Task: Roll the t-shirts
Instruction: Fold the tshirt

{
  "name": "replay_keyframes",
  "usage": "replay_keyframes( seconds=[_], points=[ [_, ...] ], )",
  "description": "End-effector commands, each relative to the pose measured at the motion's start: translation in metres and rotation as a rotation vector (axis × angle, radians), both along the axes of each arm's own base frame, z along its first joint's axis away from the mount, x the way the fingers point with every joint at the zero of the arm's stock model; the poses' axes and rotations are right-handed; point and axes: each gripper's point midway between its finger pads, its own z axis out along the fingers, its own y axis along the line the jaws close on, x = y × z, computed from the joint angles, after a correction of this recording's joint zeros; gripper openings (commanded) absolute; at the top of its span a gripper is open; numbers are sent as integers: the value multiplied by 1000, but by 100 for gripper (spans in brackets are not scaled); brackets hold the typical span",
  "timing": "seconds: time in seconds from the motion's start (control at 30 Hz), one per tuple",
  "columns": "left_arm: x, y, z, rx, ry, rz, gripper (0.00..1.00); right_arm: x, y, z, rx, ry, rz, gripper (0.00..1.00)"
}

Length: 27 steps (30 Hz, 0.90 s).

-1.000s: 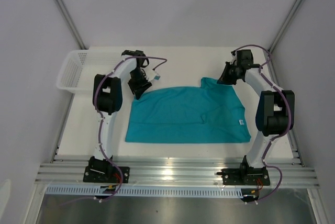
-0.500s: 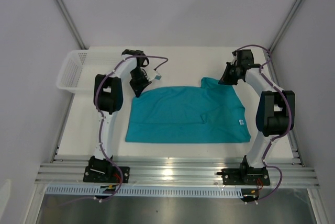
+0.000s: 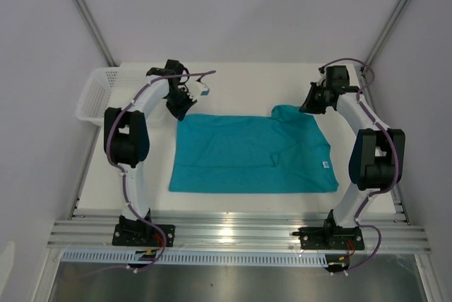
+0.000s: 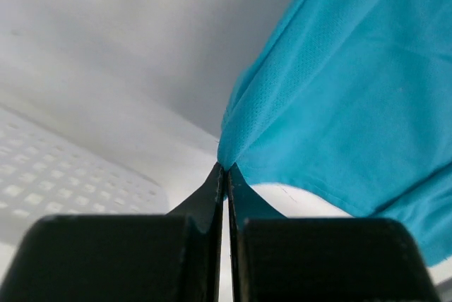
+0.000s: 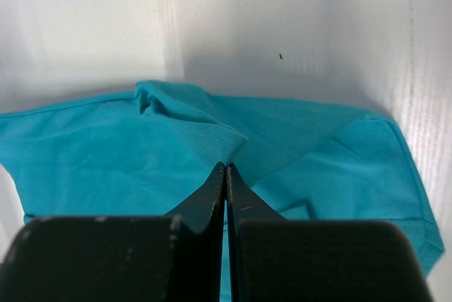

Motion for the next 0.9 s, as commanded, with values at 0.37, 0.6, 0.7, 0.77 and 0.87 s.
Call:
replay_keyframes(
  seconds=[0.37, 0.6, 0.7, 0.77, 0.87],
  points=[
    [-30, 9, 36, -15, -141, -79, 1, -77, -33, 38, -23, -40, -60, 0],
    [-73, 19, 24, 3, -85, -110, 1, -126, -40, 18, -25, 22, -95, 0],
    [-79, 17, 17, -7, -66, -107, 1, -135, -44, 13, -24, 39, -112, 0],
    [-83, 15, 10, -10, -38, -100, 1, -140, -38, 7, 9, 59, -107, 0],
    [-91, 13, 3, -16, -13, -102, 0, -148, -34, -1, 21, 95, -119, 0]
  ],
)
